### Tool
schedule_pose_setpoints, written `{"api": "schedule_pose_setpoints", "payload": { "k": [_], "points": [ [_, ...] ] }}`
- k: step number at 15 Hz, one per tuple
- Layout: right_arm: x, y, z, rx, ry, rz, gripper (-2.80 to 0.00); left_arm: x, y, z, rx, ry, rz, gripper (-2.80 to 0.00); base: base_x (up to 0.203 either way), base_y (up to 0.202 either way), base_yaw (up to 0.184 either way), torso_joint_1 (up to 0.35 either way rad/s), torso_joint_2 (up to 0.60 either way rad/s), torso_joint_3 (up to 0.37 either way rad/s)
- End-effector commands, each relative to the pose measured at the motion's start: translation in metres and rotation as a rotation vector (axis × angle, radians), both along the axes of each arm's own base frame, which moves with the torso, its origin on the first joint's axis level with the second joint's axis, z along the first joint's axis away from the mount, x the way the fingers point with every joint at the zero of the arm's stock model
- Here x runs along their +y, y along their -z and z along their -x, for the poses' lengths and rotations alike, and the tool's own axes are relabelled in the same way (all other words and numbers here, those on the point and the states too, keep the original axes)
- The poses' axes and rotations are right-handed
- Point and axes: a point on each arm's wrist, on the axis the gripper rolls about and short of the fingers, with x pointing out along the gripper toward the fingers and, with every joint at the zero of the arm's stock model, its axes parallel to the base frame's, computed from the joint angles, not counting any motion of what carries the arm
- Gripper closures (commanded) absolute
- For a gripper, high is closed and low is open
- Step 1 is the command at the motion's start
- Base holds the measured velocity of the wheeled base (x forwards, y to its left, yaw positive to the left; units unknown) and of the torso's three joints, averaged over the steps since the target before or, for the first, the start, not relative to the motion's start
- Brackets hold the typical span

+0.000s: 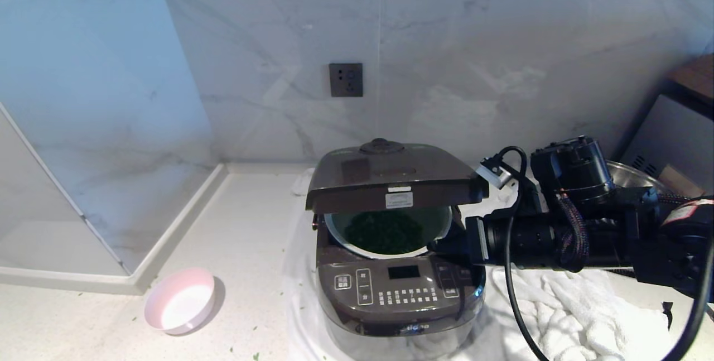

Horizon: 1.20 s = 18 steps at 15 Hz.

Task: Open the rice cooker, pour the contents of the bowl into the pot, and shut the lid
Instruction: Close the rice cooker

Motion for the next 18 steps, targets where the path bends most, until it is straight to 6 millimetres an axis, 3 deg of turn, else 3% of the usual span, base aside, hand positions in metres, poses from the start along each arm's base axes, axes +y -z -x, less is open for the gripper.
{"api": "schedule_pose_setpoints", "payload": {
  "k": [1,5,9,14,16,18],
  "points": [
    [-0.003,-0.006,0.004,-0.017,-0.002,-0.019,0.0,0.0,0.0,0.0,0.002,-0.002,-0.001,0.0,0.0,0.0,0.0,0.0,0.0,0.0],
    [-0.002,-0.019,0.006,-0.057,-0.01,-0.045,0.0,0.0,0.0,0.0,0.002,-0.001,-0.001,0.0,0.0,0.0,0.0,0.0,0.0,0.0],
    [0.007,-0.072,0.005,-0.177,-0.034,-0.111,0.0,0.0,0.0,0.0,0.002,-0.002,-0.001,0.0,0.0,0.0,0.0,0.0,0.0,0.0],
    [0.002,-0.158,0.005,-0.346,-0.049,-0.209,0.0,0.0,0.0,0.0,0.002,-0.001,-0.001,0.0,0.0,0.0,0.0,0.0,0.0,0.0],
    [-0.019,-0.182,-0.009,-0.437,0.014,-0.224,0.0,0.0,0.0,0.0,0.002,-0.001,-0.001,0.0,0.0,0.0,0.0,0.0,0.0,0.0],
    [-0.039,-0.187,-0.035,-0.494,0.07,-0.232,0.0,0.0,0.0,0.0,0.002,-0.002,-0.001,0.0,0.0,0.0,0.0,0.0,0.0,0.0]
  ]
}}
